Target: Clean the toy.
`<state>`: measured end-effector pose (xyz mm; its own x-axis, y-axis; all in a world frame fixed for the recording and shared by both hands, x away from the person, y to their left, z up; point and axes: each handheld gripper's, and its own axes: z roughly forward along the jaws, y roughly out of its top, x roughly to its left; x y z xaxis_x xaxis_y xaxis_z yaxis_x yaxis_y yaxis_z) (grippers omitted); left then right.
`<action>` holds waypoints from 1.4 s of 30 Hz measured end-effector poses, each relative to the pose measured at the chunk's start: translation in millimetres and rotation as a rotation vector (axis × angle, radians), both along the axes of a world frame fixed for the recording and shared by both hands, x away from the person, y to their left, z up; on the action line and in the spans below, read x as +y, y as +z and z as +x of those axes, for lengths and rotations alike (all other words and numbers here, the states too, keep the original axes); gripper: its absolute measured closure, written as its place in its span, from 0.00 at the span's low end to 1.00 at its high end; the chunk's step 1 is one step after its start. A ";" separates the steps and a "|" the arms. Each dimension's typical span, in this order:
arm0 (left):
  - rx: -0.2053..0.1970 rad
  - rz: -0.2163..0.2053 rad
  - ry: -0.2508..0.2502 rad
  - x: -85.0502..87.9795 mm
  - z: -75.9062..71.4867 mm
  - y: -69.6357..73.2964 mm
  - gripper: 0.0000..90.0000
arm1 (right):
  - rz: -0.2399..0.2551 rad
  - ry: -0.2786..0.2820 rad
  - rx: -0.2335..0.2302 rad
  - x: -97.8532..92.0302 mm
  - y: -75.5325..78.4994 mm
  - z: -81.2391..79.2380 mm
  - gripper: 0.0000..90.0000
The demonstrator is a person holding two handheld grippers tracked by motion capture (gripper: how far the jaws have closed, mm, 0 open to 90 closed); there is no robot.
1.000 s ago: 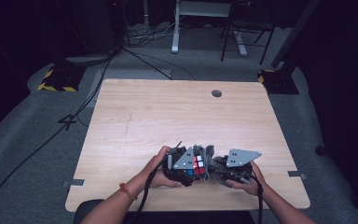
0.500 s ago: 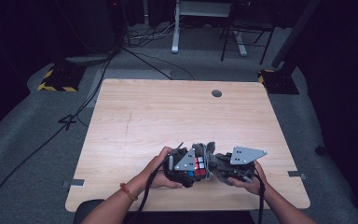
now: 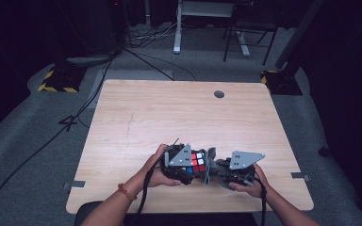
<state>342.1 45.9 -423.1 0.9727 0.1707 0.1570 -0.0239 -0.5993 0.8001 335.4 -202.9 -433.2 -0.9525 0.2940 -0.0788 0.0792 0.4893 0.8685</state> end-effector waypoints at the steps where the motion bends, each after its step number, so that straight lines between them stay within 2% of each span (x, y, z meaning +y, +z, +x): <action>1: -0.004 0.009 -0.011 -2.8 -2.3 -1.4 0.37 | 0.004 -0.002 -0.015 -0.2 3.7 -1.0 0.86; 4: -0.022 0.021 -0.028 -8.7 -7.6 -0.7 0.37 | -0.008 -0.026 -0.058 2.1 8.6 -2.5 0.86; 5: -0.013 0.012 -0.035 -8.6 -7.7 -1.2 0.37 | -0.011 -0.040 -0.061 2.2 8.2 -1.3 0.86; 6: -0.005 0.009 -0.045 -8.7 -7.9 -1.5 0.37 | -0.013 -0.049 -0.056 2.1 7.3 0.4 0.86; 9: -0.023 0.014 -0.051 -10.5 -10.8 -0.1 0.37 | -0.043 -0.072 -0.040 3.7 1.3 5.6 0.86; 13: -0.018 -0.012 -0.036 -5.3 -7.7 2.7 0.37 | -0.064 -0.055 -0.007 5.0 -6.3 6.1 0.86; 17: -0.002 -0.027 -0.013 0.0 -1.1 2.1 0.37 | -0.070 -0.026 -0.002 4.8 -7.3 0.3 0.86; 19: -0.009 -0.013 -0.003 0.3 -0.1 1.0 0.37 | -0.058 -0.014 -0.014 4.9 -2.9 -3.1 0.86; 22: 0.001 -0.002 -0.002 -1.4 0.2 -2.1 0.37 | -0.031 -0.008 -0.037 4.7 5.4 -6.7 0.86; 27: 0.006 0.024 -0.030 -8.6 -3.6 -6.6 0.37 | -0.006 -0.037 -0.062 2.8 11.9 -5.3 0.86; 29: 0.002 0.023 -0.026 -10.4 -5.9 -6.3 0.37 | -0.015 -0.057 -0.065 3.4 11.7 -3.2 0.86; 33: 0.001 -0.003 -0.034 -7.8 -6.6 -2.9 0.37 | -0.055 -0.063 -0.030 5.1 5.3 1.7 0.86; 37: -0.010 -0.008 -0.019 -4.8 -5.6 -0.2 0.37 | -0.092 -0.042 -0.005 7.0 -2.4 1.9 0.86; 39: 0.001 -0.023 -0.005 -1.4 -2.6 0.2 0.37 | -0.098 -0.021 0.008 7.3 -2.9 0.6 0.86; 42: -0.002 -0.016 0.004 0.6 0.3 -0.3 0.37 | -0.089 0.003 -0.005 7.3 0.5 -4.4 0.86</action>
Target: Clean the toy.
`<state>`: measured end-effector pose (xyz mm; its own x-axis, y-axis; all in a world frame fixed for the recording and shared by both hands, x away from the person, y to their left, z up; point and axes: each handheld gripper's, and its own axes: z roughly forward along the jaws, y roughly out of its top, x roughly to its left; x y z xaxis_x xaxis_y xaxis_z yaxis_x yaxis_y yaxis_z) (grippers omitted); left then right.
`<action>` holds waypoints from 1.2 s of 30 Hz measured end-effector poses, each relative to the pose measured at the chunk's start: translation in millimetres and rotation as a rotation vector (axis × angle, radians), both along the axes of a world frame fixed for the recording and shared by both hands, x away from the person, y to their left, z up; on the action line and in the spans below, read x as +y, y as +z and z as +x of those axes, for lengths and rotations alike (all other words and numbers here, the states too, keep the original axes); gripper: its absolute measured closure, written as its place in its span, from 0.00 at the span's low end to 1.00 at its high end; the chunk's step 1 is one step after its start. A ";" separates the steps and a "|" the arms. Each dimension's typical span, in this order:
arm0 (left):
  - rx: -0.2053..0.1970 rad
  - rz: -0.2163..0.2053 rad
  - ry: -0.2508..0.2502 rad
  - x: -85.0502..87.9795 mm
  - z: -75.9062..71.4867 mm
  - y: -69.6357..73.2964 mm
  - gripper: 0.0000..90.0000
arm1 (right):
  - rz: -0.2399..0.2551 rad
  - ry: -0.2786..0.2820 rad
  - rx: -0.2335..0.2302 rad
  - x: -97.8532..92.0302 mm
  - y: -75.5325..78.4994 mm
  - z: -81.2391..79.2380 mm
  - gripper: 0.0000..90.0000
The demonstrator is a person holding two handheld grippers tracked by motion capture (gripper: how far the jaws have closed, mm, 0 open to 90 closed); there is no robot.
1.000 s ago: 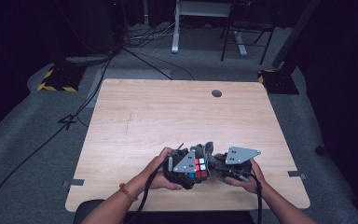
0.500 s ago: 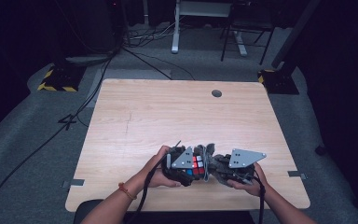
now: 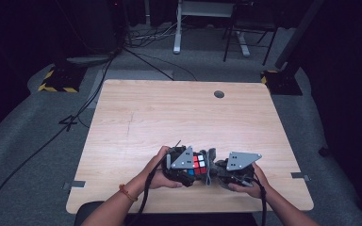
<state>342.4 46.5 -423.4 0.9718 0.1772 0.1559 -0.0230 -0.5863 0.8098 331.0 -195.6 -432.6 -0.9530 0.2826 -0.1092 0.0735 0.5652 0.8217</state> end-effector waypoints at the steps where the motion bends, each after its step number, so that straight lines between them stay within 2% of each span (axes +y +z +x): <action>1: 0.010 -0.001 0.000 -0.1 0.1 -0.7 0.37 | 0.007 0.001 -0.005 0.0 1.3 -0.9 0.86; 6: 0.008 0.026 -0.022 -5.0 -2.0 -4.6 0.37 | 0.047 -0.013 -0.030 -2.1 9.0 -1.7 0.86; 10: 0.009 0.007 -0.040 -7.2 -6.4 -2.3 0.37 | 0.043 -0.045 -0.040 -2.1 8.1 1.8 0.86; 11: 0.000 0.006 -0.041 -6.8 -7.1 -1.2 0.37 | 0.048 -0.051 -0.027 -1.9 6.8 2.9 0.86; 14: 0.002 -0.018 -0.045 -3.2 -6.3 3.1 0.37 | -0.003 -0.036 0.009 0.7 -1.1 6.2 0.86; 17: 0.006 -0.034 -0.024 1.9 -2.2 4.5 0.37 | -0.030 -0.007 0.016 3.7 -5.9 3.9 0.86; 19: 0.004 -0.032 -0.007 4.8 0.8 3.9 0.37 | -0.022 0.012 0.009 3.9 -3.1 0.9 0.86; 23: 0.022 -0.035 0.005 6.0 4.3 1.1 0.37 | 0.030 0.062 -0.004 0.8 6.0 -5.0 0.85; 26: 0.025 -0.044 -0.003 6.0 2.9 1.6 0.37 | 0.039 0.057 -0.027 -0.9 10.1 -6.2 0.85; 28: 0.019 -0.055 -0.024 5.5 0.6 3.6 0.37 | 0.059 0.032 -0.022 -1.8 10.7 -4.5 0.85; 31: -0.001 -0.053 -0.037 2.5 -4.9 7.3 0.37 | 0.029 0.002 -0.021 1.2 7.7 -1.2 0.85; 34: -0.001 -0.063 -0.045 4.2 -4.5 9.7 0.37 | -0.003 0.003 0.004 4.6 -1.0 0.1 0.85; 36: 0.003 -0.069 -0.043 5.9 -3.2 11.0 0.37 | -0.007 0.024 0.027 6.3 -7.2 0.5 0.85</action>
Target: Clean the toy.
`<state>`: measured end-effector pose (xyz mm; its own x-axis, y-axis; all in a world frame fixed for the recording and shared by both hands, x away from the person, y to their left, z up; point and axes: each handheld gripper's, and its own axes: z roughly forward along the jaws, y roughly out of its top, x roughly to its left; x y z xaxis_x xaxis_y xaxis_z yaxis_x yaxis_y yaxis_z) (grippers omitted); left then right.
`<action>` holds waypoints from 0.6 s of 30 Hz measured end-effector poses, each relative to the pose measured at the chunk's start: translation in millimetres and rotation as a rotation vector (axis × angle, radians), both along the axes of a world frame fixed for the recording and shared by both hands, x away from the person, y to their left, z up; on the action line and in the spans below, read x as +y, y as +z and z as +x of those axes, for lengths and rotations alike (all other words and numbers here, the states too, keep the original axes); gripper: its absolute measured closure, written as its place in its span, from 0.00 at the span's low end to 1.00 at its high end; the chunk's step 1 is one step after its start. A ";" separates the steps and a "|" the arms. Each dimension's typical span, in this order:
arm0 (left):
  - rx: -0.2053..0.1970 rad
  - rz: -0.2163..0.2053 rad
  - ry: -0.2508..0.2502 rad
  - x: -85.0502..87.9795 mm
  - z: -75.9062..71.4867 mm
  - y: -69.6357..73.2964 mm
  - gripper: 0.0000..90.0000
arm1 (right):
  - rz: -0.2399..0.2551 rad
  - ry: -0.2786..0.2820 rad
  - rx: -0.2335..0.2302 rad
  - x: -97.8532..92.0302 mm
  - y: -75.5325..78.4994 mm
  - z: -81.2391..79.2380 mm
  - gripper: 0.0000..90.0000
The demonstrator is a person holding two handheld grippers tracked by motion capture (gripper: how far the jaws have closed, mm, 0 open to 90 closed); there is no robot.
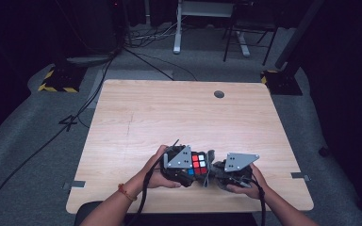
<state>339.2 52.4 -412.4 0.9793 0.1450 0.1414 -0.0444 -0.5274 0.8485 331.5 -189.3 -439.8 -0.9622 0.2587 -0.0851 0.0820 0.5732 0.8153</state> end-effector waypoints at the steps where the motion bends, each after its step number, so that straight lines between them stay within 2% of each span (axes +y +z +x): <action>1: -0.002 0.009 0.005 0.3 0.4 -0.8 0.37 | 0.007 0.007 0.004 0.1 -1.0 -0.2 0.85; 3: -0.001 0.029 0.015 -0.1 2.6 -3.8 0.37 | 0.002 -0.002 -0.011 -0.7 1.1 -0.1 0.85; 5: -0.005 0.064 0.027 -2.5 5.2 -9.0 0.37 | 0.044 -0.005 -0.015 -4.4 6.0 -1.0 0.85; 8: 0.013 0.085 0.023 -7.7 6.3 -15.9 0.37 | 0.067 -0.013 -0.047 -8.0 13.6 -2.8 0.85; 11: 0.016 0.101 0.018 -10.4 6.3 -18.2 0.37 | 0.074 -0.023 -0.052 -10.1 13.9 -1.5 0.85; 13: -0.014 0.126 0.021 -10.5 5.6 -17.3 0.37 | 0.091 -0.026 -0.050 -11.7 14.6 0.2 0.85; 14: -0.026 0.127 0.030 -8.6 6.6 -15.9 0.37 | 0.096 -0.029 -0.053 -12.3 15.7 0.7 0.85; 16: -0.009 0.097 0.053 -0.7 11.6 -13.5 0.37 | 0.094 -0.040 -0.065 -13.4 17.5 2.0 0.85; 18: -0.014 0.092 0.085 6.9 15.0 -12.4 0.37 | 0.083 -0.061 -0.069 -16.4 17.4 4.4 0.85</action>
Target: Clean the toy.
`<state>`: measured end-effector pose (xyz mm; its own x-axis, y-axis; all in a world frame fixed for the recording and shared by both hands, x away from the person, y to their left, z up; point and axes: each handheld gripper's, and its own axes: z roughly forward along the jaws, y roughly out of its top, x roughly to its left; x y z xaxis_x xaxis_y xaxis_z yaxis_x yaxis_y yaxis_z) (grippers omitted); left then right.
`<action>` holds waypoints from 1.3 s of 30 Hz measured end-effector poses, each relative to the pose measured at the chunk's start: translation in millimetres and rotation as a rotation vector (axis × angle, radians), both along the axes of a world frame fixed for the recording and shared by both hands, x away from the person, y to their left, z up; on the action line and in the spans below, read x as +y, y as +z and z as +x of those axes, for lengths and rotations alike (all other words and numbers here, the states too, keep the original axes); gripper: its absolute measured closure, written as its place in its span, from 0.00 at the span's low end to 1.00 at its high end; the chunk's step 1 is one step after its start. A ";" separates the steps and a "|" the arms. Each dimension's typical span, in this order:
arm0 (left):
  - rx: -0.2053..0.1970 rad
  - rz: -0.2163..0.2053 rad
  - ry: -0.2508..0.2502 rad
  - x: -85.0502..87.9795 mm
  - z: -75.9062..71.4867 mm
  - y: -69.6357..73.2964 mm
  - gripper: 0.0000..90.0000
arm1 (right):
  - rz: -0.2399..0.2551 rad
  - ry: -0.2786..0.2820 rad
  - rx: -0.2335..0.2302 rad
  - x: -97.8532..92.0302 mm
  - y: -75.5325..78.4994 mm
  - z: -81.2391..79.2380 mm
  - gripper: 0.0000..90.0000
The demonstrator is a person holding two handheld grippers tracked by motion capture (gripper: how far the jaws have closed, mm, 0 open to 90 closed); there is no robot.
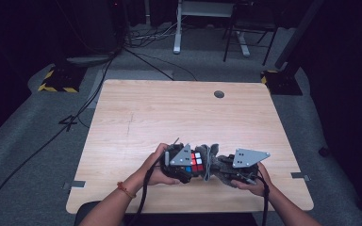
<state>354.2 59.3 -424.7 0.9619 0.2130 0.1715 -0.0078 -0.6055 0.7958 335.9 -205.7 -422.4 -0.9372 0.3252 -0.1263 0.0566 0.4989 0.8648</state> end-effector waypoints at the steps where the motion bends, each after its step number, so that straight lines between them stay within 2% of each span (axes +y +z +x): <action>1: -0.002 0.002 0.009 3.3 1.3 -0.3 0.37 | -0.006 -0.013 0.004 -2.5 -0.8 1.7 0.85; 6: 0.020 0.016 0.061 17.6 9.6 -7.5 0.37 | -0.055 -0.081 0.014 -19.3 -7.6 13.6 0.85; 7: 0.025 0.025 0.068 20.2 11.3 -10.0 0.37 | -0.059 -0.090 0.024 -23.0 -9.2 15.8 0.85; 9: 0.032 0.046 0.088 25.8 14.9 -15.2 0.37 | -0.097 -0.117 0.017 -29.9 -13.0 19.8 0.85; 14: 0.065 0.070 0.128 40.3 21.5 -24.6 0.37 | -0.136 -0.183 0.067 -47.4 -28.3 34.8 0.84; 16: 0.071 0.080 0.131 43.8 21.6 -25.4 0.37 | -0.139 -0.186 0.103 -52.8 -32.7 39.3 0.84; 20: 0.094 0.104 0.130 52.4 19.5 -30.3 0.37 | -0.166 -0.198 0.144 -59.1 -40.7 42.5 0.83; 23: 0.114 0.117 0.136 60.3 18.0 -35.3 0.37 | -0.170 -0.204 0.169 -62.3 -44.6 45.2 0.83; 27: 0.140 0.116 0.144 67.5 16.7 -41.6 0.37 | -0.210 -0.208 0.188 -65.6 -54.8 45.2 0.81; 31: 0.170 0.103 0.149 71.0 18.3 -47.0 0.37 | -0.179 -0.220 0.209 -73.3 -60.5 45.1 0.81; 35: 0.195 0.122 0.149 70.5 19.3 -54.5 0.37 | -0.175 -0.224 0.209 -73.7 -65.1 45.4 0.81; 37: 0.215 0.103 0.149 72.1 20.0 -56.8 0.37 | -0.167 -0.224 0.212 -74.6 -65.9 46.1 0.81; 39: 0.217 0.104 0.146 73.2 19.8 -56.7 0.37 | -0.160 -0.225 0.218 -75.5 -67.6 46.8 0.81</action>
<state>374.0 132.4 -481.5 0.9391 0.3436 -0.0067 0.2489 -0.6666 0.7026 382.7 -281.2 -490.0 -0.8547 0.5191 0.0032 0.3555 0.5809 0.7322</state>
